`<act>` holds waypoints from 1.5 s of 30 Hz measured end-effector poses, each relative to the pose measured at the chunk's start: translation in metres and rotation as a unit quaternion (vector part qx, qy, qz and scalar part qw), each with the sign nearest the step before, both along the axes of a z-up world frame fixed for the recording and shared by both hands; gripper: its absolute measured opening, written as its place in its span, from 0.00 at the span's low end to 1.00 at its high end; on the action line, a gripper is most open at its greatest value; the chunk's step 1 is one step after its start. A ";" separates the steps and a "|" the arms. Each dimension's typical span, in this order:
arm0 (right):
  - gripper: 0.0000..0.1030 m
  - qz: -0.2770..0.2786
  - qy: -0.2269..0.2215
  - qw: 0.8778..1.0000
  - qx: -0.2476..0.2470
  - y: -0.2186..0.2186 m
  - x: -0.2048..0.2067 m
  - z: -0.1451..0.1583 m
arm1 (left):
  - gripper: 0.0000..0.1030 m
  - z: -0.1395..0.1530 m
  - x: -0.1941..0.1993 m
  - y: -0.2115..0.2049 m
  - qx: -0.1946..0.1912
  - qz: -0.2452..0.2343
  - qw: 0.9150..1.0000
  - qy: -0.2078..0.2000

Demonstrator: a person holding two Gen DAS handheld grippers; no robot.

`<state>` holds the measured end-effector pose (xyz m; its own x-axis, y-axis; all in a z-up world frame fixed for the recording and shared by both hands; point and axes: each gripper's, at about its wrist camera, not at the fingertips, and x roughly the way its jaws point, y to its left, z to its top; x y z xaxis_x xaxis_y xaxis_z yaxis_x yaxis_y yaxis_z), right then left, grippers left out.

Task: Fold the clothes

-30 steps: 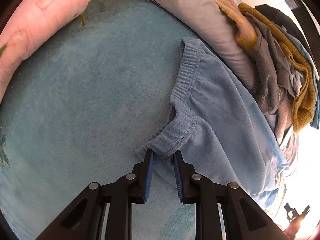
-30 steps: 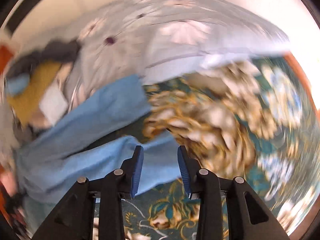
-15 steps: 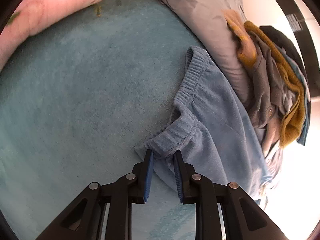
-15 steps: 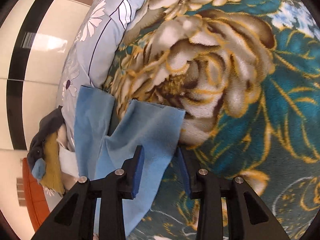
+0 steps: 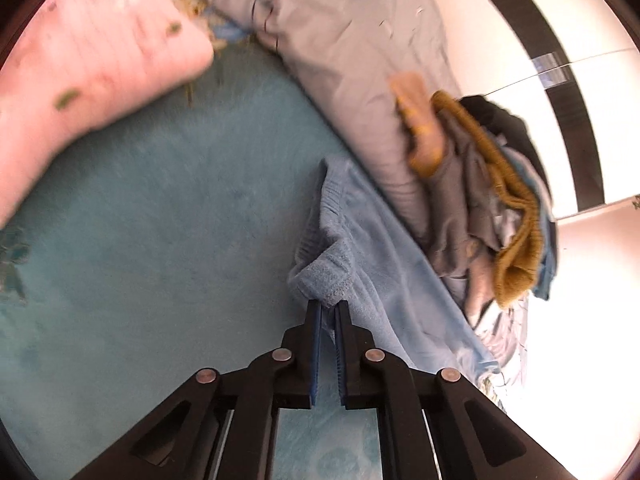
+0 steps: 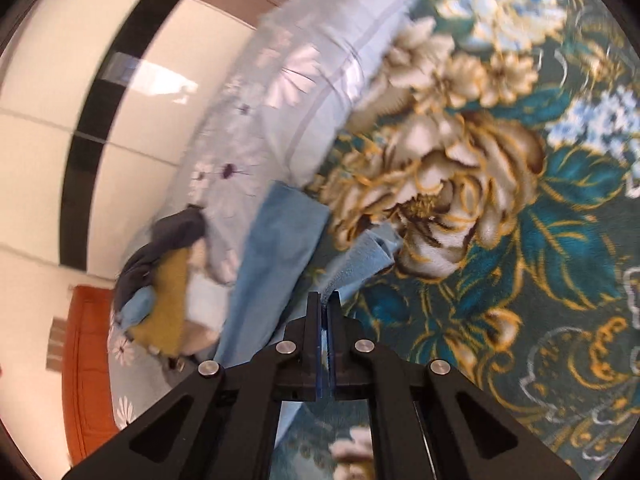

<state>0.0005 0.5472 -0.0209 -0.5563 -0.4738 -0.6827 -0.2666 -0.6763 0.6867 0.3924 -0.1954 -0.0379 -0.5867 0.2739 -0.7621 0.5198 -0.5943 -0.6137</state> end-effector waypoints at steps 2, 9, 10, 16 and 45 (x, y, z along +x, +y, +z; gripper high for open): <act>0.02 0.007 0.000 1.000 0.011 0.003 0.021 0.000 | 0.07 -0.006 -0.033 0.007 -0.022 -0.007 1.000 -0.012; 0.02 0.004 -0.095 0.995 0.043 0.016 0.073 -0.050 | 0.00 -0.064 -0.075 0.009 -0.026 0.013 0.995 -0.092; 0.02 0.001 -0.100 0.994 0.042 0.017 0.076 -0.053 | 0.00 -0.069 -0.069 0.003 -0.032 0.014 0.995 -0.098; 0.02 -0.015 -0.127 0.991 0.037 0.028 0.096 -0.069 | 0.00 -0.067 -0.060 -0.010 -0.027 0.020 0.996 -0.088; 0.36 0.082 -0.101 0.991 0.032 -0.157 -0.192 -0.042 | 0.58 -0.055 -0.337 0.006 -0.114 -0.060 0.988 -0.082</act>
